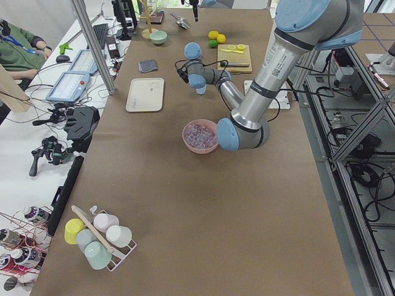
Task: Put ice and cherries in cup
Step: 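Lift the ice cube and carry it over the light-blue cup, then open the left gripper to drop the ice cube into the cup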
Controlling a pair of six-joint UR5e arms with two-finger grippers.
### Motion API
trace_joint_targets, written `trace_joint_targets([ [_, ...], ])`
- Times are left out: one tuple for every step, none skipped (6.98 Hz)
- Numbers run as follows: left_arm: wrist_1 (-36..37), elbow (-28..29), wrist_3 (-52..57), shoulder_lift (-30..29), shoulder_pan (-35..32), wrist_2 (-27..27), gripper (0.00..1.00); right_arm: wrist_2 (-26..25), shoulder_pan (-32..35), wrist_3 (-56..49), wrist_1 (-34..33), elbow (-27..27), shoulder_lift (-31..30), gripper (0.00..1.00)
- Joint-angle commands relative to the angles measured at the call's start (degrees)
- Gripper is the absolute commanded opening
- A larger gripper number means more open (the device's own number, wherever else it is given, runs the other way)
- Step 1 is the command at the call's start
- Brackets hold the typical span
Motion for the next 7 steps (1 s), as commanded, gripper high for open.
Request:
trace_joint_targets([
  [-4.3,1.6,-4.7,-0.6,5.0,8.4,0.11,-0.1,-0.2,0.0,0.0,-0.1,0.0,1.00],
  [-4.4,1.8,-4.8,-0.6,5.0,8.5,0.11,-0.2,-0.2,0.0,0.0,-0.1,0.0,1.00],
  [-4.5,1.9,-4.7,-0.4,5.6,8.5,0.11,-0.2,-0.3,0.0,0.0,-0.1,0.0,1.00],
  [-4.5,1.9,-4.7,-0.4,5.6,8.5,0.11,-0.2,-0.4,0.0,0.0,-0.1,0.0,1.00],
  [-4.5,2.0,-4.5,-0.4,5.0,8.5,0.12,-0.2,-0.6,0.0,0.0,-0.2,0.0,1.00],
  [-4.4,2.3,-4.0,-0.4,4.8,8.5,0.14,-0.2,-0.6,0.0,0.0,-0.2,0.0,1.00],
  [-4.6,3.1,-1.7,-0.2,4.8,8.6,0.35,-0.2,-0.6,0.0,0.0,-0.2,0.0,1.00],
])
